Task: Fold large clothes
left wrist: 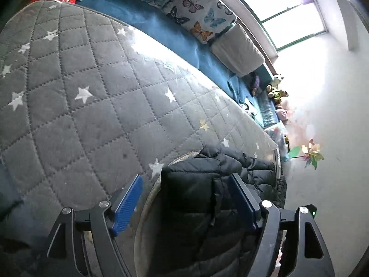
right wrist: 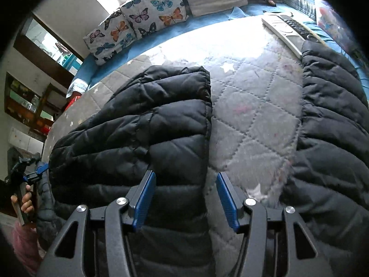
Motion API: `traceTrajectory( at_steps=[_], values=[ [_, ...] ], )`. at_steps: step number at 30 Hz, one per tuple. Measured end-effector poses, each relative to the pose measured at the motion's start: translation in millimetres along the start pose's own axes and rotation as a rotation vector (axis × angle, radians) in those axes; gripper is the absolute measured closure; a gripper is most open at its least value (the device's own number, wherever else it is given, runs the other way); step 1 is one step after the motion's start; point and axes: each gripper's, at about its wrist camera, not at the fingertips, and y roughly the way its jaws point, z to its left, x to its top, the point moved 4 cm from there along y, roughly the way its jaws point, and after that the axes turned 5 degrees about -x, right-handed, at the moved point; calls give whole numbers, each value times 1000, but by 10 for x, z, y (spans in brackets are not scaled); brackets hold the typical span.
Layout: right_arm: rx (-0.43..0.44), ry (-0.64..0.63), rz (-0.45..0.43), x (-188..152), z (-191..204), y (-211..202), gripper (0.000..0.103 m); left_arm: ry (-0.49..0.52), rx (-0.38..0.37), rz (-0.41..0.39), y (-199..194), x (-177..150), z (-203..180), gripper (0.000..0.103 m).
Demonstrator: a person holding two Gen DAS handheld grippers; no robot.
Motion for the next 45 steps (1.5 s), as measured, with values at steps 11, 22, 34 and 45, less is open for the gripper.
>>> traceTrajectory(
  at_steps=[11,22,34,45],
  values=[
    [188,60,-10,77,-151,105,41,-49,-116,149,536,-110,9,22],
    [141,-22,-58,81,97,24,66,48,-58,-67,442,-75,-84,75],
    [115,-179,-325,673,963,-404,85,229,43,-366,-629,344,-659,83],
    [-11,-142,-128,735,777,278,70,100,220,-149,-156,697,9,70]
  ],
)
